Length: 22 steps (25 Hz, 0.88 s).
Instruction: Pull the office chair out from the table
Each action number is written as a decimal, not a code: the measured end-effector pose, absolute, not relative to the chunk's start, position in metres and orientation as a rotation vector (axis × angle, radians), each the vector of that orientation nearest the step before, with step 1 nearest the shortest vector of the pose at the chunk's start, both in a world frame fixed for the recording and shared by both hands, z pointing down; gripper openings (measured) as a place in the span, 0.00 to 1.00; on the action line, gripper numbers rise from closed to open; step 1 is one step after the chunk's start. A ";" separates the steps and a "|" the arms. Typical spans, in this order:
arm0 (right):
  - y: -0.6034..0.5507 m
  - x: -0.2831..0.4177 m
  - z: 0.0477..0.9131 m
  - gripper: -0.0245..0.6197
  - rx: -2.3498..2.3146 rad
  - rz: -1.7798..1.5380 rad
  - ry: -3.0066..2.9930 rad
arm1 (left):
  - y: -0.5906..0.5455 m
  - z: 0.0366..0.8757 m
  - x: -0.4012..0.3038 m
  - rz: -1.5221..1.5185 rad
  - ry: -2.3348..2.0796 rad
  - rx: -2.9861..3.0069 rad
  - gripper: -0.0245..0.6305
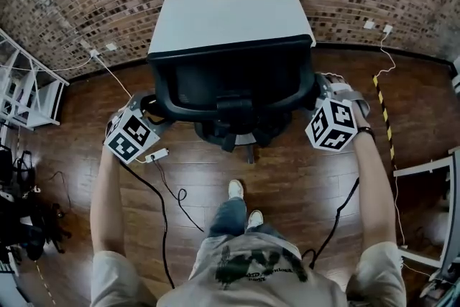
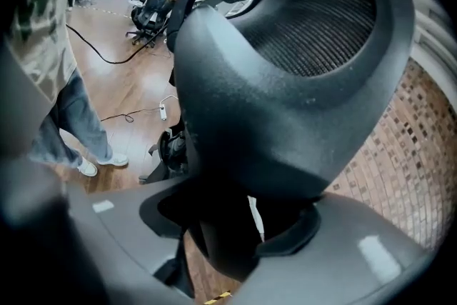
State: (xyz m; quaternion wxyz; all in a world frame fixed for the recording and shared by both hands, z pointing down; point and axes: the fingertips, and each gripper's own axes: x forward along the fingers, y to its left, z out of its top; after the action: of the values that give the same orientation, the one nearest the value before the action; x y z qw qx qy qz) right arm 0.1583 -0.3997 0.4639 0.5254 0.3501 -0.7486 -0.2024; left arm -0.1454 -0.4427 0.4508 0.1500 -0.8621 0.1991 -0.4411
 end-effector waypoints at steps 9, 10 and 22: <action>-0.323 0.136 0.465 0.41 0.858 -0.493 -1.782 | -0.372 0.453 -0.166 -1.254 0.567 -2.480 0.50; -0.315 0.134 0.465 0.41 0.861 -0.491 -1.778 | -0.364 0.453 -0.169 -1.246 0.564 -2.480 0.50; -0.221 0.096 0.470 0.41 0.894 -0.443 -1.738 | -0.280 0.454 -0.205 -1.203 0.514 -2.474 0.50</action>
State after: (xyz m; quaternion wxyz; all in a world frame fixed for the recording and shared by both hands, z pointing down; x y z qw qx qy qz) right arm 0.0964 -0.2208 0.4697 0.5386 0.3759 -0.7307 -0.1863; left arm -0.2054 -0.2802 0.4543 0.1706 -0.8711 0.1808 -0.4235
